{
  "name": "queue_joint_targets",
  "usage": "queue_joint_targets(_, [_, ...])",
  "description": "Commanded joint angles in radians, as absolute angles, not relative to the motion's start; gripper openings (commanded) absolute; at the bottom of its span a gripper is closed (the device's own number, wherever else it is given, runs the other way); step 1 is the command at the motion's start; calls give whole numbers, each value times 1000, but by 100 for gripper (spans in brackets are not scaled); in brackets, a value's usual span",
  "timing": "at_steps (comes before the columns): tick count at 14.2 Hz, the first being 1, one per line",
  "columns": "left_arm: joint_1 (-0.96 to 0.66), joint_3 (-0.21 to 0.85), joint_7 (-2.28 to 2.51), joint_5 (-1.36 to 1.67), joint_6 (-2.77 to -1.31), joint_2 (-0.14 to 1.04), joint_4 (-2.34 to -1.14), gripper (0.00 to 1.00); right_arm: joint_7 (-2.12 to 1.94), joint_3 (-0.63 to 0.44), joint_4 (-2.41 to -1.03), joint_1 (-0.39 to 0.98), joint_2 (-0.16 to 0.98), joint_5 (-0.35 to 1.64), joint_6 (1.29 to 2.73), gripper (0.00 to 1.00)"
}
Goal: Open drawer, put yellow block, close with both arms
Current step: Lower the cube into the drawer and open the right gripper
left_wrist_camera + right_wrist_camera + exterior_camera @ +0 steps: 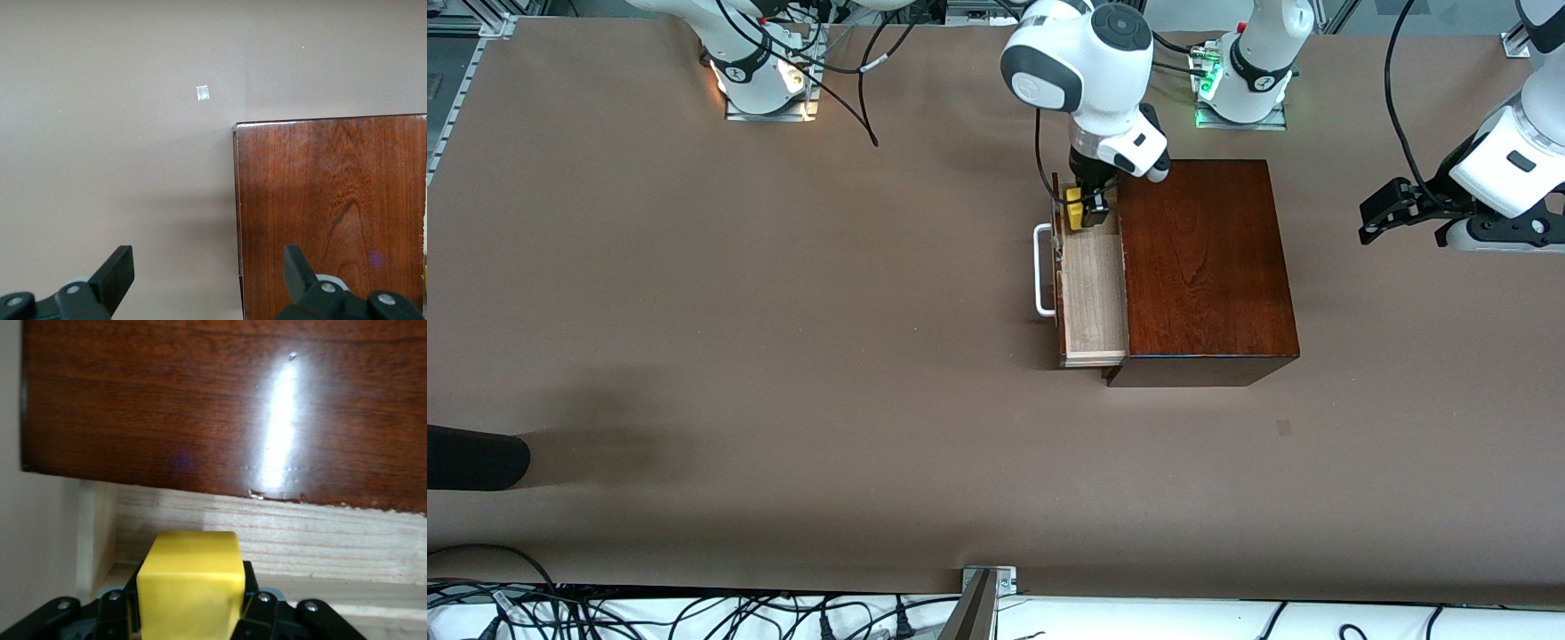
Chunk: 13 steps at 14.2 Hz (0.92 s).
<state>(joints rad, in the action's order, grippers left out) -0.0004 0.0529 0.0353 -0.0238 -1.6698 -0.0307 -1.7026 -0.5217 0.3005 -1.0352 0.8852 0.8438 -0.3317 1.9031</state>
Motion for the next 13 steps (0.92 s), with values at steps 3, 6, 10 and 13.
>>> queue_joint_targets(3, [2,55,32,-2,-1658,-40,-1689,100,-537,304,-992,891,891,-348,1917,1])
queue_joint_targets(6, [2,57,32,-2,-1658,-38,-1687,100,-535,290,-992,891,905,-353,1933,1])
queue_joint_targets(10, [0,57,32,-2,-1657,-38,-1687,100,-523,275,-992,890,913,-351,1956,6])
queue_joint_targets(13, [0,57,31,-2,-1655,-38,-1686,100,-493,261,-992,890,920,-351,1959,12])
